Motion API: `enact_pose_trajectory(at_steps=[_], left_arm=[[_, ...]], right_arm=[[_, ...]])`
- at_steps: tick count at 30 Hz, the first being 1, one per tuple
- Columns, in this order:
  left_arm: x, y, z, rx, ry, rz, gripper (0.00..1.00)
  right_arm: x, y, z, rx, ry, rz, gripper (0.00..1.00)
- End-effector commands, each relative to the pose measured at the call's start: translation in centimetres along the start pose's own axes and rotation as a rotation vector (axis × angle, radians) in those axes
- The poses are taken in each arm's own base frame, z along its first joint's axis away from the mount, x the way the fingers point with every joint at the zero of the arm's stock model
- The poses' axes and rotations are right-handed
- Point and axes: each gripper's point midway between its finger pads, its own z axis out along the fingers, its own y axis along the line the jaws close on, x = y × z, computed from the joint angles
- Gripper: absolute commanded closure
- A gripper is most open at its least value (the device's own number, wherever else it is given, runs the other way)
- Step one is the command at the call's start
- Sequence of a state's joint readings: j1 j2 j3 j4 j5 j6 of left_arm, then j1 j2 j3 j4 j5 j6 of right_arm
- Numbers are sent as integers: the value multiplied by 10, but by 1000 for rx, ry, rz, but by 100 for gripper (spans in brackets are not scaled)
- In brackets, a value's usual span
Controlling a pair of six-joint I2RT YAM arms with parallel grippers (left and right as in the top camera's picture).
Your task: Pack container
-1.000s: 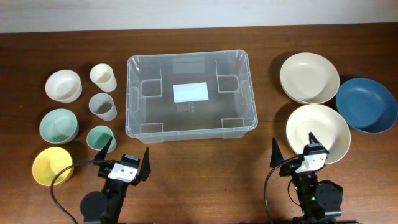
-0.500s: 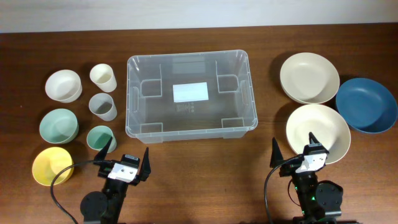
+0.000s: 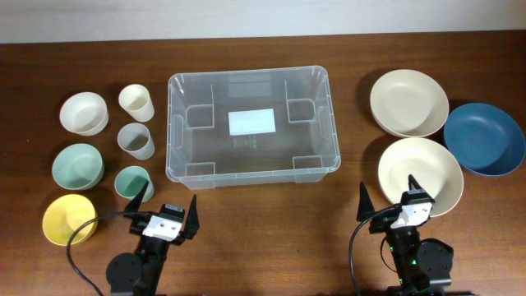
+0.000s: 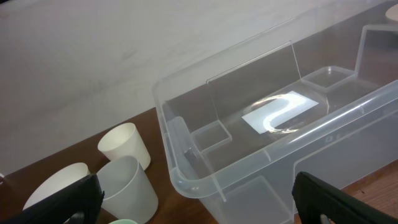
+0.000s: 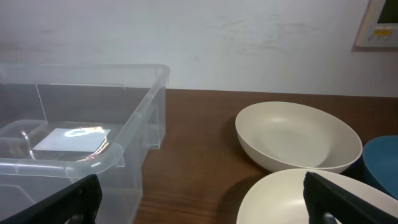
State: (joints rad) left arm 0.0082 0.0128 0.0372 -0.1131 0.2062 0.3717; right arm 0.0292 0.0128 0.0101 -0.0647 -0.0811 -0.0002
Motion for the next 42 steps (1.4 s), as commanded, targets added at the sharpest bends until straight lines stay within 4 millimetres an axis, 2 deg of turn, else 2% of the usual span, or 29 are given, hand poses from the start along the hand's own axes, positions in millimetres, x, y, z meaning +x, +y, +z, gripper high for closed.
enact_pose_trajectory(at_steps=[1, 21, 24, 27, 30, 34, 39, 42], left_arm=[[1, 0, 0, 0, -2, 12, 1], [1, 0, 0, 0, -2, 12, 1], [1, 0, 0, 0, -2, 12, 1], [1, 0, 0, -1, -1, 12, 1], [1, 0, 0, 0, -2, 12, 0], [1, 0, 0, -1, -1, 12, 1], [1, 0, 0, 0, -2, 12, 1], [1, 0, 0, 0, -2, 12, 1]], right_arm=[[2, 5, 0, -23, 2, -1, 1], [1, 5, 0, -26, -2, 1, 1], [-2, 12, -1, -64, -12, 70, 1], [-20, 19, -3, -106, -64, 77, 1], [-53, 18, -11, -104, -128, 69, 1], [-94, 1, -21, -1, -164, 70, 1], [-127, -12, -24, 85, -4, 78, 1], [-141, 0, -23, 19, 182, 90, 1]])
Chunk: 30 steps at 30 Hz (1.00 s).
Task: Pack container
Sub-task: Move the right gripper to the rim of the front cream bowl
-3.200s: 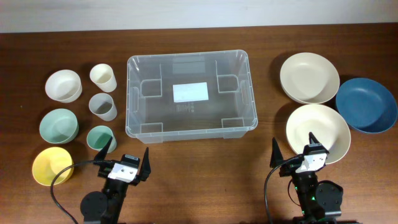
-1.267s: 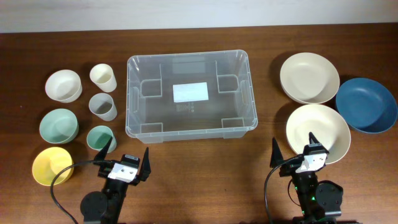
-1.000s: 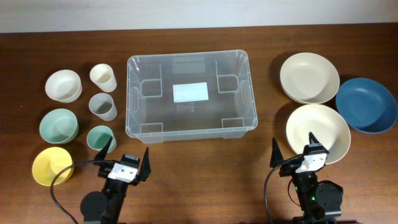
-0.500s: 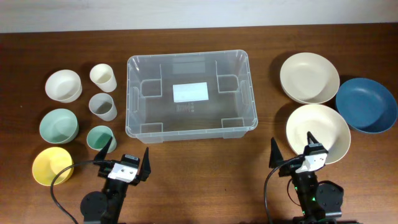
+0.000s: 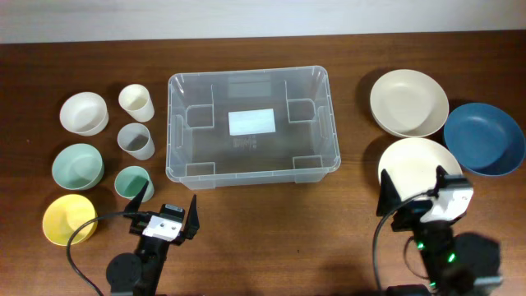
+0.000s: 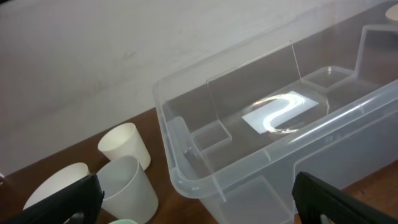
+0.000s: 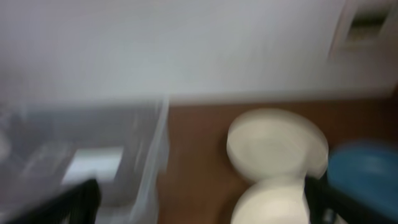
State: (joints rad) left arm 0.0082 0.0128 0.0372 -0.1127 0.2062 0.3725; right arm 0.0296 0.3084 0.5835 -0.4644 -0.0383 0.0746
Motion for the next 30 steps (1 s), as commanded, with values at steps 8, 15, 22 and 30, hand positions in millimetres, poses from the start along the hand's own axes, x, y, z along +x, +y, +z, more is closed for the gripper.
enact_pose_trajectory(at_steps=[8, 15, 22, 30], left_arm=[[1, 0, 0, 0, -1, 11, 1], [1, 0, 0, 0, -1, 11, 1], [1, 0, 0, 0, -1, 11, 1], [1, 0, 0, 0, -1, 11, 1]], right_arm=[[-32, -16, -2, 173, 351, 183, 1], [10, -110, -51, 846, 402, 568, 1], [50, -147, -69, 1062, 531, 690, 1], [100, -167, -34, 945, 781, 748, 1]])
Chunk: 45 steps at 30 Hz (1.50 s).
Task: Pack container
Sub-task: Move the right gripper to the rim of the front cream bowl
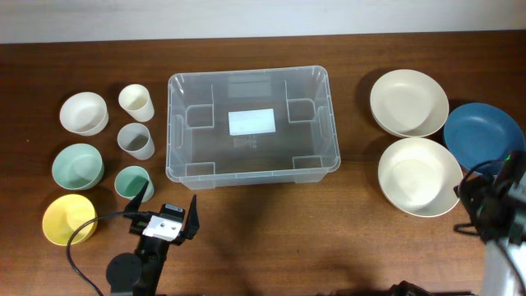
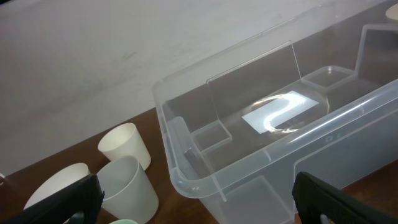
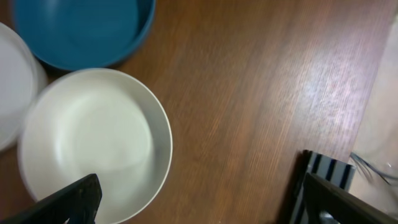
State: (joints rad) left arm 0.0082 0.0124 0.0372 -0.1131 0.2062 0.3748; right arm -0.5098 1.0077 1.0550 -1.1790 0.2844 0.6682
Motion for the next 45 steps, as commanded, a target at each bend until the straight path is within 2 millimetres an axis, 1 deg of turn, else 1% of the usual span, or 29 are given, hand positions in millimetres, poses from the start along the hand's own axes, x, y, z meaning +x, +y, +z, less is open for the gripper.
enact_pose_trajectory(at_steps=[1, 3, 5, 7, 9, 11, 13, 20, 25, 33, 38, 45], left_arm=[[1, 0, 0, 0, -1, 9, 1], [1, 0, 0, 0, -1, 9, 1], [1, 0, 0, 0, -1, 9, 1], [1, 0, 0, 0, -1, 9, 1], [1, 0, 0, 0, -1, 9, 1], [1, 0, 0, 0, -1, 9, 1], [1, 0, 0, 0, -1, 9, 1], [1, 0, 0, 0, -1, 9, 1], [1, 0, 0, 0, -1, 9, 1], [1, 0, 0, 0, -1, 9, 1], [1, 0, 0, 0, -1, 9, 1], [1, 0, 0, 0, -1, 9, 1]], right_arm=[[12, 17, 32, -61, 154, -124, 1], [12, 22, 48, -71, 205, -159, 1], [11, 20, 64, -66, 251, -171, 1], [13, 24, 79, -116, 307, -208, 1], [18, 35, 88, -215, 366, -245, 1], [23, 43, 96, -306, 420, -269, 5], [24, 41, 108, -308, 449, -259, 8], [26, 48, 137, -307, 468, -292, 8], [26, 50, 151, -304, 476, -292, 8], [37, 49, 171, -289, 529, -288, 9], [40, 49, 175, -286, 540, -287, 11], [40, 49, 178, -291, 528, -287, 11]])
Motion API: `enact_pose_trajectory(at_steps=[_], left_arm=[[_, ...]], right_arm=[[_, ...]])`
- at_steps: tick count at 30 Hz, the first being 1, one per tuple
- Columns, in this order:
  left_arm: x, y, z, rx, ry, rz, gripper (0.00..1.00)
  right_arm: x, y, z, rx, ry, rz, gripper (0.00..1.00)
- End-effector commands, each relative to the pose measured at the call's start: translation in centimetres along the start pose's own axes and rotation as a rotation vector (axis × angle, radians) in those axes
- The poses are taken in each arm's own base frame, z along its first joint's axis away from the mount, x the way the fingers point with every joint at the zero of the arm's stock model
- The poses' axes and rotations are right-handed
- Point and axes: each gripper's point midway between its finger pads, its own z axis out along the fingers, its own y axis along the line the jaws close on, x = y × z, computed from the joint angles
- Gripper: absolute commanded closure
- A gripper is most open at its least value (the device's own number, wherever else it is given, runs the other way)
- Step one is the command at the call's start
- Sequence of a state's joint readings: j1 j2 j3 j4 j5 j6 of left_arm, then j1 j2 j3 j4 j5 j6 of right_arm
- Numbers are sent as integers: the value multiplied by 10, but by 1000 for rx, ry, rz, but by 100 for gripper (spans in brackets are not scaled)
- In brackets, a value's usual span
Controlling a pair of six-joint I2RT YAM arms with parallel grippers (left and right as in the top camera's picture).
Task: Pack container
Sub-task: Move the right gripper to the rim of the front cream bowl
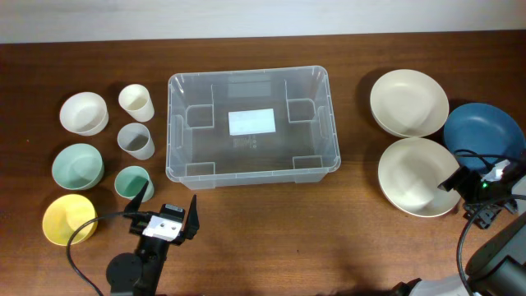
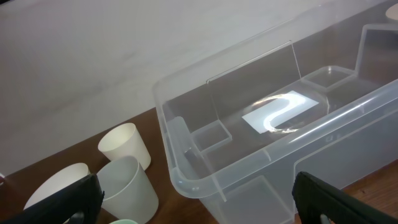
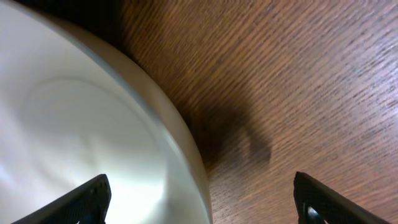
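A clear plastic container (image 1: 251,123) stands mid-table, also in the left wrist view (image 2: 261,143). To its right lie two cream bowls (image 1: 408,102), (image 1: 417,176) and a blue bowl (image 1: 483,137). My right gripper (image 1: 457,182) is down at the right rim of the nearer cream bowl. In the right wrist view its open fingers straddle that rim (image 3: 186,155), right gripper (image 3: 202,202) empty. My left gripper (image 1: 168,197) rests open at the table's front, facing the container, left gripper (image 2: 193,205) holding nothing.
On the left stand a cream cup (image 1: 136,102), a grey cup (image 1: 136,141), a teal cup (image 1: 131,182), a white bowl (image 1: 84,113), a teal bowl (image 1: 78,166) and a yellow bowl (image 1: 69,219). Bare wood lies in front of the container.
My right gripper was high at the table's right edge, looking down on the bowls. Now it is low at the nearer cream bowl's right rim. The left arm and all objects are unmoved.
Both grippers rested open at the table's front, the right one just before the nearer cream bowl. Then the right arm was farther right, its view blurred, then high over the far right edge. Now it sits at that bowl's rim. Nothing has been picked up.
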State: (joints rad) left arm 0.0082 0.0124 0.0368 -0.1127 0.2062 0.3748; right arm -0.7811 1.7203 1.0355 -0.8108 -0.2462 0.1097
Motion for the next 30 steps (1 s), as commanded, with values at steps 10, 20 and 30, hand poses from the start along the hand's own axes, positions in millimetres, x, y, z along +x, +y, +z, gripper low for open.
enact_pose_trajectory(at_steps=[10, 20, 30], left_arm=[[1, 0, 0, 0, -1, 9, 1], [1, 0, 0, 0, -1, 9, 1], [1, 0, 0, 0, -1, 9, 1]], right_arm=[[11, -2, 17, -15, 10, 1, 11], [7, 3, 16, -40, -5, -3, 33], [13, 0, 23, -39, 3, 19, 58]])
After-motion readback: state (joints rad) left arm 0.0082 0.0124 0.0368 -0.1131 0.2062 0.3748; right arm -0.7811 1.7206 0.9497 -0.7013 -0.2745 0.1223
